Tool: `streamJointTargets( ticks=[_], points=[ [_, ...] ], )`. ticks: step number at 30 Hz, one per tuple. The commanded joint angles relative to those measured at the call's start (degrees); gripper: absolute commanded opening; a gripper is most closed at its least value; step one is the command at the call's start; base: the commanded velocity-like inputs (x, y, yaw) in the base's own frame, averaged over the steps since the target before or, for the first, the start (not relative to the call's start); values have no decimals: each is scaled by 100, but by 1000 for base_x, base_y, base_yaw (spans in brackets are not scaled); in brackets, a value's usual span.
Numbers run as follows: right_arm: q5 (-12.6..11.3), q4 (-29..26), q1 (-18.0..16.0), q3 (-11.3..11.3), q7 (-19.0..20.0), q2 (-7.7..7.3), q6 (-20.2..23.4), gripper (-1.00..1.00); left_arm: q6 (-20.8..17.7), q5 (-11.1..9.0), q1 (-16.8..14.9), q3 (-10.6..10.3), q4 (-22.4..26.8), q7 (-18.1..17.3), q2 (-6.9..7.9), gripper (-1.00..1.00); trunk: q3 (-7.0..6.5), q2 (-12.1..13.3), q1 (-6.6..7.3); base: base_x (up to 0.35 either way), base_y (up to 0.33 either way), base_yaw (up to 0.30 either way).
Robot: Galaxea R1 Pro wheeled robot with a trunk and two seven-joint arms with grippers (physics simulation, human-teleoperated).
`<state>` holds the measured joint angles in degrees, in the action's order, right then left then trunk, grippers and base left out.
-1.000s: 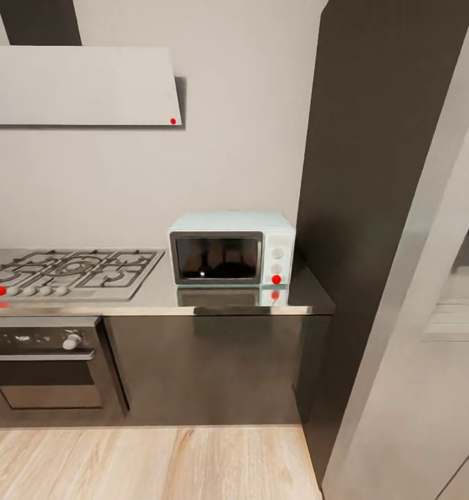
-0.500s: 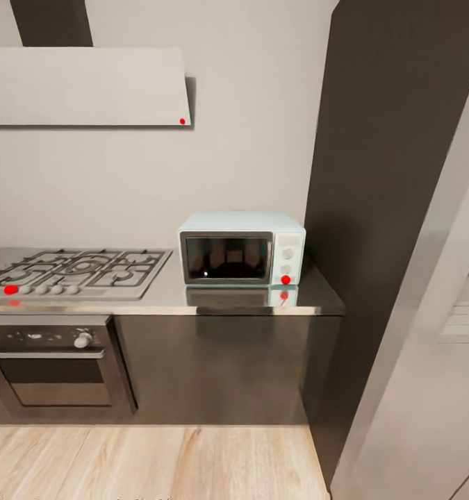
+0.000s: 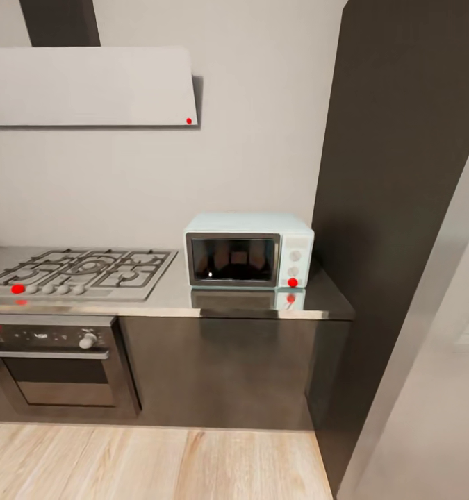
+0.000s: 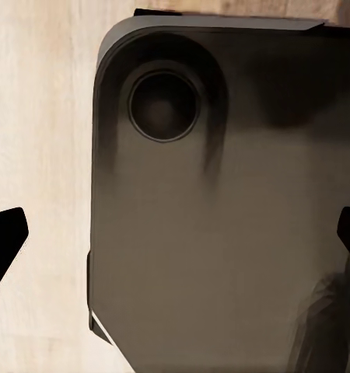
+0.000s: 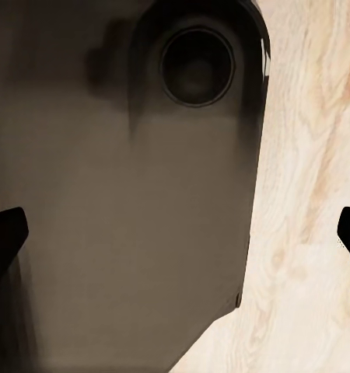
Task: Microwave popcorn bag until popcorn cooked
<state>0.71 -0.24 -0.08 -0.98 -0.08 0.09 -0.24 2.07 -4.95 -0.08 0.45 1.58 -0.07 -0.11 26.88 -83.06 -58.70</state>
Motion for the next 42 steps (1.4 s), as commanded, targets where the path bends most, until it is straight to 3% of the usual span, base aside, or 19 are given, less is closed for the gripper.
streamJointTargets(
  ticks=[1, 12, 35, 38, 40, 42],
  points=[
    [8, -2, -1, -8, -1, 0, -3, 100, 13, -51, -1, 0, -1, -1, 0, 100, 5, -2, -3, 287, 0, 0],
    [9, -2, -1, -8, -1, 0, -3, 100, 19, -50, -1, -1, 0, -2, 1, 100, 5, -2, -3, 287, 0, 0],
    [25, -75, -1, -2, 38, 0, -172, 100, 21, -50, -1, 8, 0, 7, -6, 100, 5, -2, -3, 6, 0, 0],
    [22, -1030, -1, -13, 95, 11, -146, 100, 21, -50, -1, 8, 0, 7, -6, 100, 5, -2, -3, 0, 0, 0],
    [9, -2013, -1, -369, 117, 11, 101, 100, 21, -50, -1, 8, 0, 7, -6, 100, 5, -2, -3, 0, 0, 0],
    [3, -2531, -1, -701, 120, 11, 329, 100, 21, -50, -1, 8, 0, 7, -6, 100, 5, -2, -3, 0, 0, 0]
  ],
)
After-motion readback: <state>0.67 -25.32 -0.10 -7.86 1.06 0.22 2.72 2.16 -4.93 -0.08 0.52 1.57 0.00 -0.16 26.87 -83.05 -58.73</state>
